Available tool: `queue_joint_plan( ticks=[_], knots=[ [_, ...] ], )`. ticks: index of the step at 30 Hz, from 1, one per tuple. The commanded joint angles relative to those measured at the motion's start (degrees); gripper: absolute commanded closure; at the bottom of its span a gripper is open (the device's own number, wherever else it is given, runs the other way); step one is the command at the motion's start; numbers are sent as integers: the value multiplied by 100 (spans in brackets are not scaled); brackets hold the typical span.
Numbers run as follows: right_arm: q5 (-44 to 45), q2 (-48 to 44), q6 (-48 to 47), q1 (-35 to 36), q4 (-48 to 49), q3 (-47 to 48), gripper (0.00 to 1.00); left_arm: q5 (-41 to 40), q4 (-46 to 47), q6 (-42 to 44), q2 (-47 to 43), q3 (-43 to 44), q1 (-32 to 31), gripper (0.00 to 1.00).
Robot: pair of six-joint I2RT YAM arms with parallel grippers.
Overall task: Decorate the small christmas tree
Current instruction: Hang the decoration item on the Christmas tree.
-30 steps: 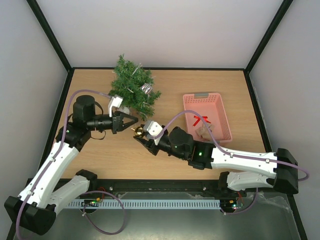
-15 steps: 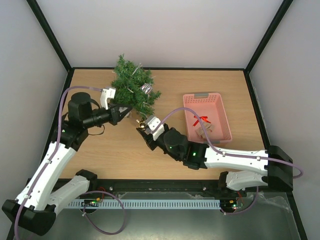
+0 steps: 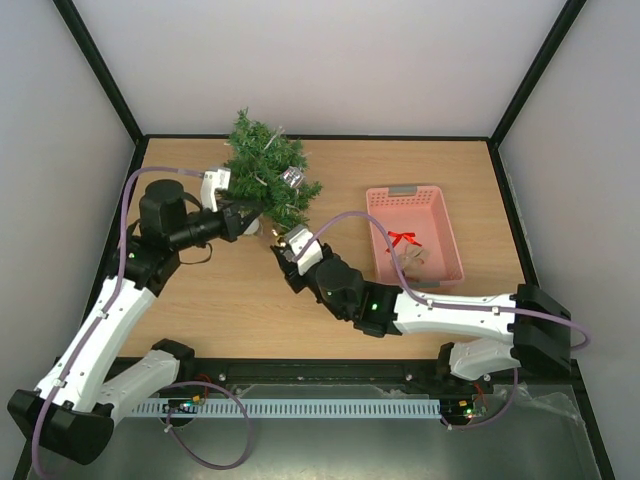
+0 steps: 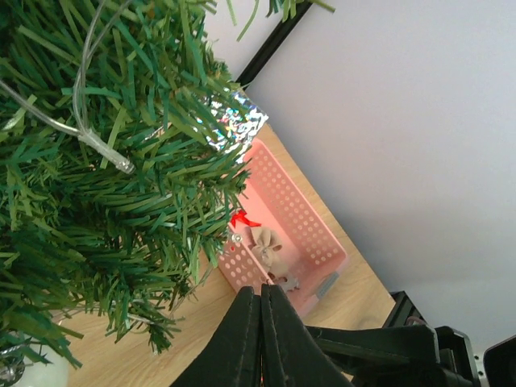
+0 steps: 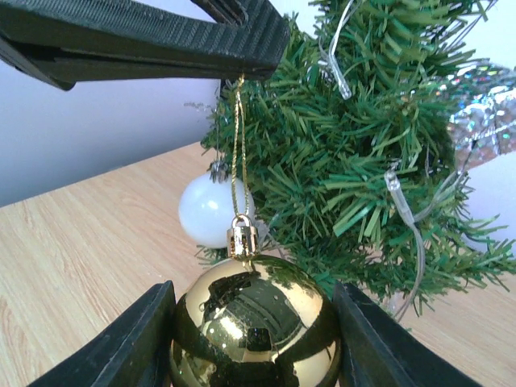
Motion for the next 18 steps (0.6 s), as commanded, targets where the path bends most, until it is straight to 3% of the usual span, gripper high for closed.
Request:
queue_joint_plan(
  ticks=[1, 18],
  knots=[
    [269, 160, -32, 10, 335, 341, 64, 114, 380, -136, -7, -47, 24, 98],
    [311, 564, 134, -225, 397, 560, 64, -98, 532, 133, 204, -240, 28, 98]
  ],
)
